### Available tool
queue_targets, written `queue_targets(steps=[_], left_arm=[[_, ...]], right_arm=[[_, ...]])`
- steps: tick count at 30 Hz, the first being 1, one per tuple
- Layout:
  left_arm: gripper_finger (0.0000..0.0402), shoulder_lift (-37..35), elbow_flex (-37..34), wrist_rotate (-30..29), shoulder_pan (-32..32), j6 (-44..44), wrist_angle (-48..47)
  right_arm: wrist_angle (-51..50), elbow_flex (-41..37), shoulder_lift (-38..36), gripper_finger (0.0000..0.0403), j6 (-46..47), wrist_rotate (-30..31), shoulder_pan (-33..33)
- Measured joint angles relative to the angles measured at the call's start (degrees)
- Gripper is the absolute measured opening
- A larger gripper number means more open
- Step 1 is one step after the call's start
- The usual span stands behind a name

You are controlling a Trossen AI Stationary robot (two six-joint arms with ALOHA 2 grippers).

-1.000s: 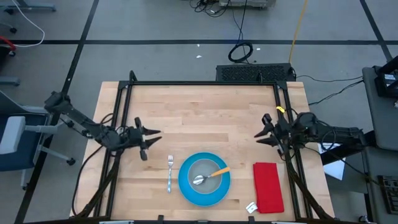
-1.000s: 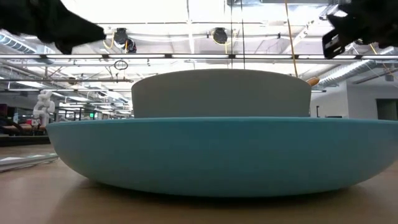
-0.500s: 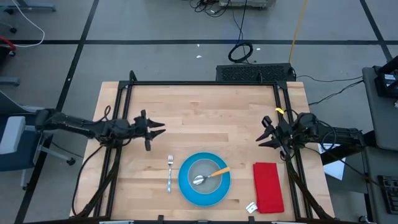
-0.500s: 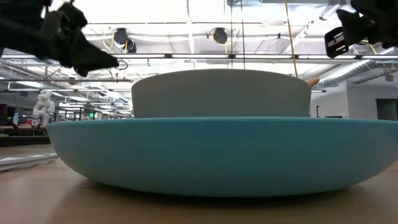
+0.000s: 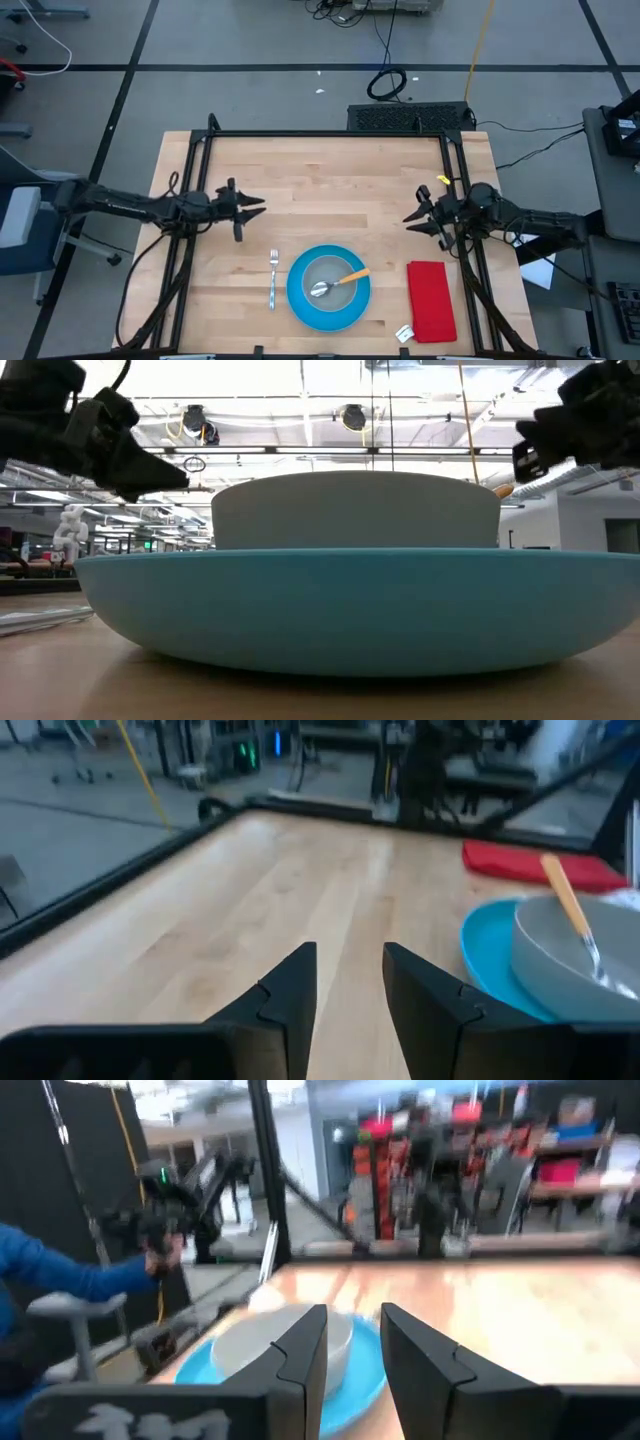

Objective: Pick and place plate/cup/fork/spoon on tray
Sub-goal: Return to Home Position

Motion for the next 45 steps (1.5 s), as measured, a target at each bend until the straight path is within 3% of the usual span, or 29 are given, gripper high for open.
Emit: queue_targets(steps=[3, 16, 25, 27, 30, 34, 45], left_arm=[[0.0122, -0.1, -4.4, 1.6, 1.7, -0.6, 6.6], [0.0122, 0.0, -4.4, 5.1, 3.8, -1.3, 4.3], [0.0122, 0.0, -4.4, -4.0, 3.8, 2.5, 4.3], [0.0122, 0.0, -4.4, -4.3, 3.8, 2.5, 4.3], [0.0122, 0.0, -4.4, -4.3, 3.8, 2.2, 4.2], [0.0122, 0.0, -4.4, -4.2, 3.8, -1.8, 4.2], [0.0122, 0.0, -4.4, -4.1, 3.8, -4.4, 4.2]], right_arm=[[3.3, -2.2, 0.0, 0.0084, 1.2, 0.0, -0.9], [-2.3, -2.1, 0.0, 0.0084, 0.6, -4.3, -4.3], [-0.9, -2.2, 0.0, 0.0084, -2.8, -4.2, -4.4], [-0.7, -2.2, 0.0, 0.0084, -6.1, -2.7, -4.4], [-0.5, -2.2, 0.0, 0.0084, -11.5, 4.7, -4.4], [-2.8, -2.2, 0.1, 0.0084, -12.2, 12.0, -4.4], [-4.8, -2.3, 0.1, 0.0084, -12.2, 13.5, -4.4]])
